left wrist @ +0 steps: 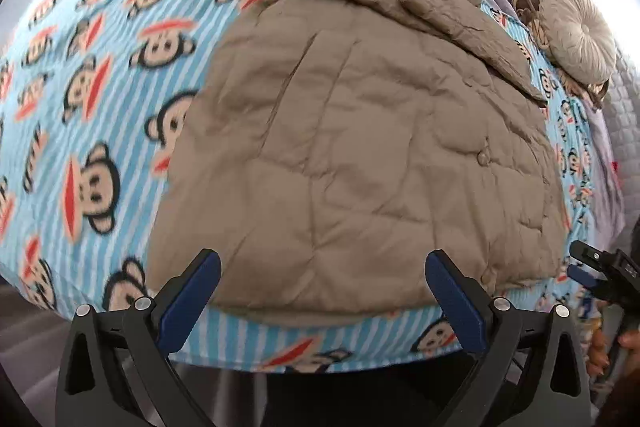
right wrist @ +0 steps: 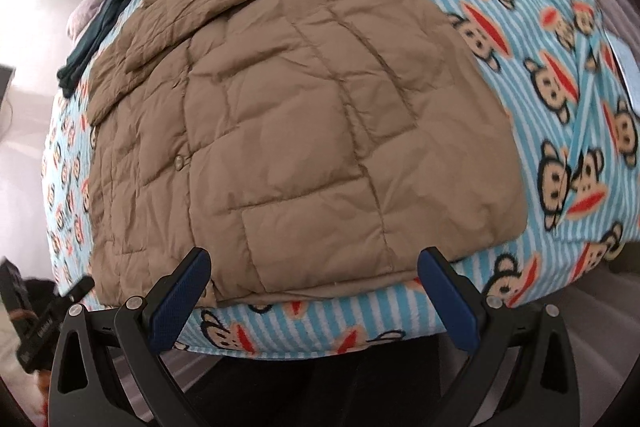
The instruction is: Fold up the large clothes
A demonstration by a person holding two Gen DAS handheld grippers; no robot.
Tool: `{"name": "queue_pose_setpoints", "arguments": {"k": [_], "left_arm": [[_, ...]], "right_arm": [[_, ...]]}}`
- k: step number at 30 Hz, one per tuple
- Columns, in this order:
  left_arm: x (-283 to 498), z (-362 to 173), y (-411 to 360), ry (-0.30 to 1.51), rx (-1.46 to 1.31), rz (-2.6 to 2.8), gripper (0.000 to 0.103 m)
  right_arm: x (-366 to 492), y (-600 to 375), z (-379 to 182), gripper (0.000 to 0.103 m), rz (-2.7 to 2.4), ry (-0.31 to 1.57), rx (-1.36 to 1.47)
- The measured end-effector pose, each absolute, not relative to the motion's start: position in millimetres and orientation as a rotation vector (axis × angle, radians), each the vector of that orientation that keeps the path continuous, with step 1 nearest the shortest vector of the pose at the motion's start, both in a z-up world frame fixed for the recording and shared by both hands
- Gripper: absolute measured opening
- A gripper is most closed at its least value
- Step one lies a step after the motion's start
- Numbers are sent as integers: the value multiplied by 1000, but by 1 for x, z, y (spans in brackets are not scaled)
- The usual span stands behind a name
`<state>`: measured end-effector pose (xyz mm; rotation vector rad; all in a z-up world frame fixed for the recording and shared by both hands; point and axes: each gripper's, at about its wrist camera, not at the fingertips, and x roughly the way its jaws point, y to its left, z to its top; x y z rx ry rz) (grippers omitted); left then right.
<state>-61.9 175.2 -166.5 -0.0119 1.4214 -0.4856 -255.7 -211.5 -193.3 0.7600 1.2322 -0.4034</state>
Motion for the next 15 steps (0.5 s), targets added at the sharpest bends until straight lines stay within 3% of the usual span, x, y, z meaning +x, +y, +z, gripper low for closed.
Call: {"name": "queue_pose_setpoints", "arguments": {"k": [9,15], "left_arm": [[-67,-226,203,1650,-207,-586,102],[-58,-238,191,1633,-336,-587,102]], "right_arm": [[-322,-260,-238,103,-520,1089,1198],[-342,-272,-271,103,-557,1005,1384]]}}
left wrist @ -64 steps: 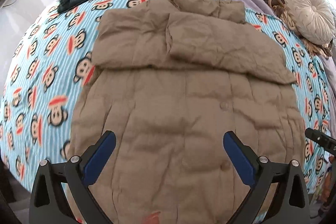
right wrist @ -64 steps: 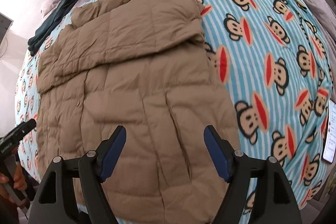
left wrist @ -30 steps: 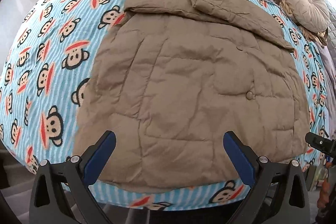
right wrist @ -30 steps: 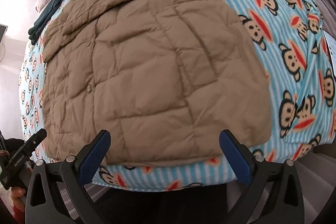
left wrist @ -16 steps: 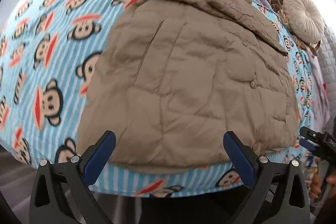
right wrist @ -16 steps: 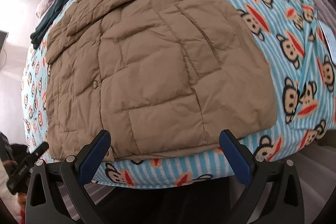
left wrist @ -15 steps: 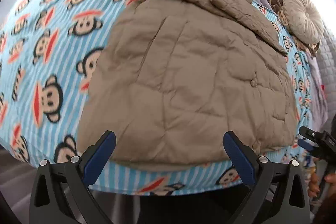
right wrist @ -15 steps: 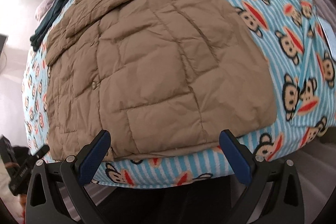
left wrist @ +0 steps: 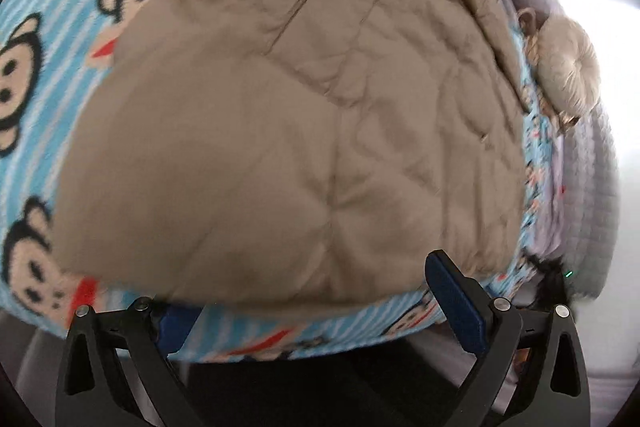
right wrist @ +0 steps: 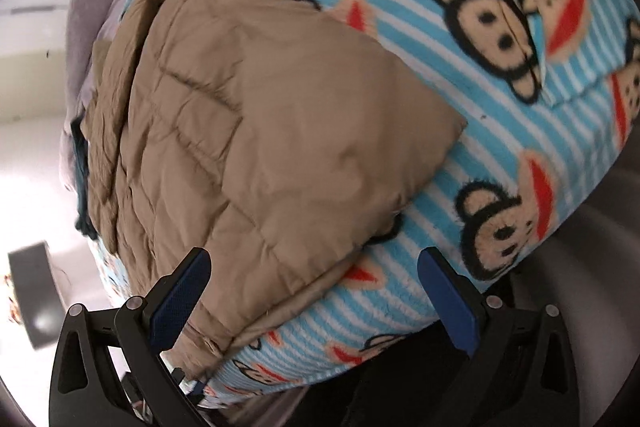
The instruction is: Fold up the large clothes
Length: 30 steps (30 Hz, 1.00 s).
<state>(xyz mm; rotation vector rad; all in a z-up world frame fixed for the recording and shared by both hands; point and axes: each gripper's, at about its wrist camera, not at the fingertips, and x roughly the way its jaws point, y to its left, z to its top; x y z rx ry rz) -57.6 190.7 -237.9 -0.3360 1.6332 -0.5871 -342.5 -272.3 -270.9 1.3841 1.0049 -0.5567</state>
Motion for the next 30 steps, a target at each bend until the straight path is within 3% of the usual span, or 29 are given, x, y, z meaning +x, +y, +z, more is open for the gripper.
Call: {"name": "queue_pose_setpoints", "arguments": {"k": [8,9,10,11,12,13,16,30], "left_arm": [[-54,-243,154,1602,-322,-604,102],[-53,-242,149,1594,-305,-600,100],[-53,-241,149,1581,-297,-597,83],[-51,-238,147,1570,-286,-588,69],[-49,-238,146,1572,-289,-583,37],[-47,-236,148,1576,-321,-577,19],[-41,-218,157,1534,-415,-576,13],[62,-59,80,1158,-329,-620,13]], "right_arm": [[-334,-277,-286,101,-497,841,1530],[-332,-277,-288,93,-503,839,1545],[-330,-276,-290,74,-502,845,1555],[-327,-276,-291,63,-500,867,1557],[-324,-276,-293,37,-492,907,1549],[-321,-277,-293,14,-481,933,1539],[-312,-281,-281,9,-437,974,1475],[-166,-339,-124,7,-166,1001,812]]}}
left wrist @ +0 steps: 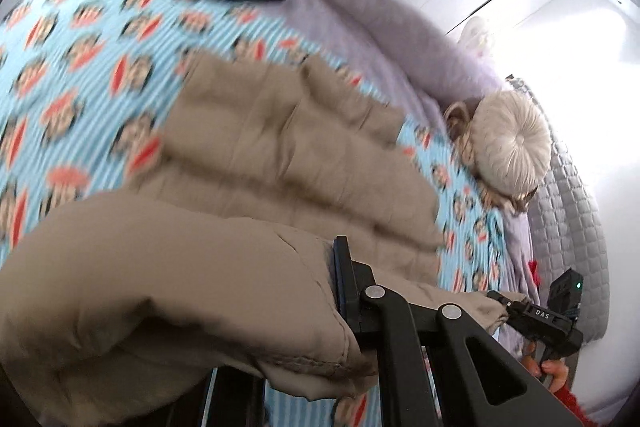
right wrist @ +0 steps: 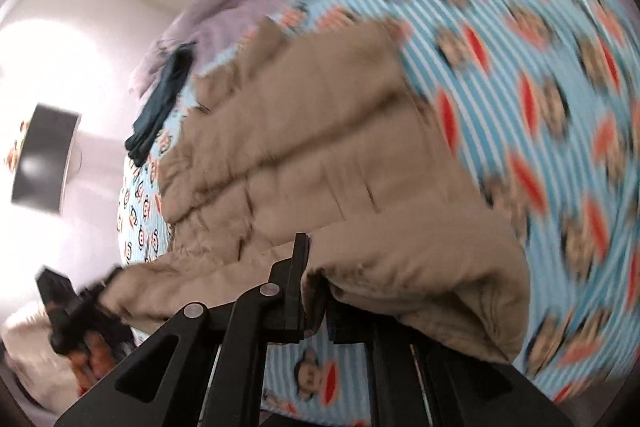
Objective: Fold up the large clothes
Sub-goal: 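Grasp the jacket edge with both tools and fold it over the jacket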
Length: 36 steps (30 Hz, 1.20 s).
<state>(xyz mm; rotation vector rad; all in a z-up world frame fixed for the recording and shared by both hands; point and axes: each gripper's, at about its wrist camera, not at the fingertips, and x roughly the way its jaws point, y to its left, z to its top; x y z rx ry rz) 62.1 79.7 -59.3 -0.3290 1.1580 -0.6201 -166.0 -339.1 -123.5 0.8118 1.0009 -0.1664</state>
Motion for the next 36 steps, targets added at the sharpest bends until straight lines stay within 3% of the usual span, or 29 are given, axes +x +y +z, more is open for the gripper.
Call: {"name": "queue_pose_setpoints", "arguments": {"k": [8,14,28,36], "left_arm": [[159,-57,18,1157,-209,-626,13],[214,-78,-4,1236,-175,-647,13],[290,-190,-61,1355,4,-567,14],[284,-192,-69,1281,69,-577,15]], "right_arm": [[-67,-378,-86,7,-186,990,691],[-5,-400,-91,7,-223,1017,725],[109,-437,-199,8,-296,1202,768],[121,-440,-239,8,-286,1165,819]]}}
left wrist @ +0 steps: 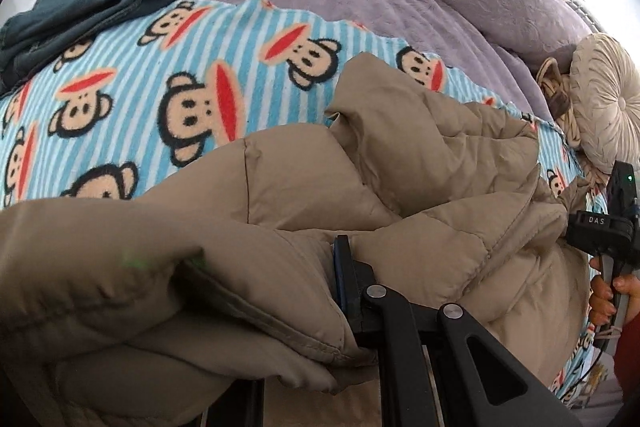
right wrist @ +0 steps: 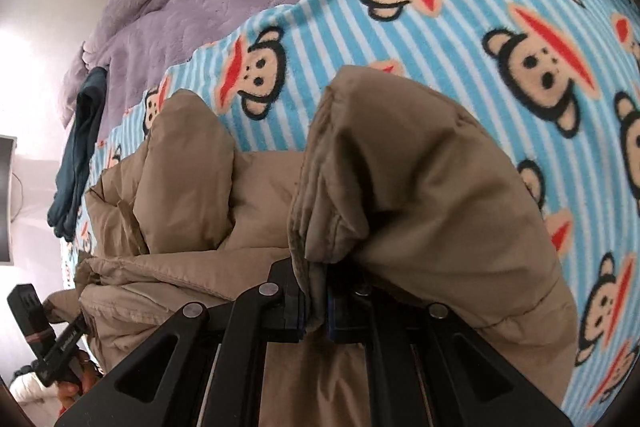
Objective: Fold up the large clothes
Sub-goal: 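Grasp the jacket edge with both tools and fold it over the jacket, then open both tools and smooth the folded jacket flat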
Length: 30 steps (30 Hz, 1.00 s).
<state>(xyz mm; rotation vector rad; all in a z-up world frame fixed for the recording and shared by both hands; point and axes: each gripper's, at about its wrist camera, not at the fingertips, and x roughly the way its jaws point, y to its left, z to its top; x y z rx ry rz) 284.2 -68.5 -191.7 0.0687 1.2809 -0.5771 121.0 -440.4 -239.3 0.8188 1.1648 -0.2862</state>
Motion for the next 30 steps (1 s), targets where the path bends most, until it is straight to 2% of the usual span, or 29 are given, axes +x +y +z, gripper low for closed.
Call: {"name": "queue_pose_setpoints", "arguments": {"k": [3,5,6,7,15,17,18,19,20,21,27,30], "left_arm": [[277,-176,-63,1249,80,-582,30],[272,-163,-59,1216,83,-591,55],[268,-156,-56,1191,81,-594,81],[264,-148,-54,1161,91,-588,90],[243,-104,-48,1019,153,-575,90],[239,-102,-52,1010,159,-604,89],[238,-104,-57,1015,170,-624,83],[236,-110,-63,1021,195,-631,78],[235,-116,-70,1028,221,-629,78],[234,-122,-77,1029,236,-626,78],[251,-167,-105,979,350,-494,78],[277,-185,-87,1029,278,-428,78]], "right_arm": [[115,-443,-234,11,-266,1153,836],[111,-445,-224,14,-255,1155,820],[108,-445,-218,17,-251,1154,807],[106,-445,-213,23,-247,1149,792],[72,-426,-171,53,-258,1072,681],[65,-417,-163,53,-249,1053,643],[61,-409,-159,52,-241,1035,618],[58,-399,-156,47,-220,1020,590],[59,-388,-155,39,-191,1020,557],[62,-377,-158,28,-164,1038,517],[88,-358,-189,25,-195,1089,362],[97,-384,-202,25,-296,1087,326]]}}
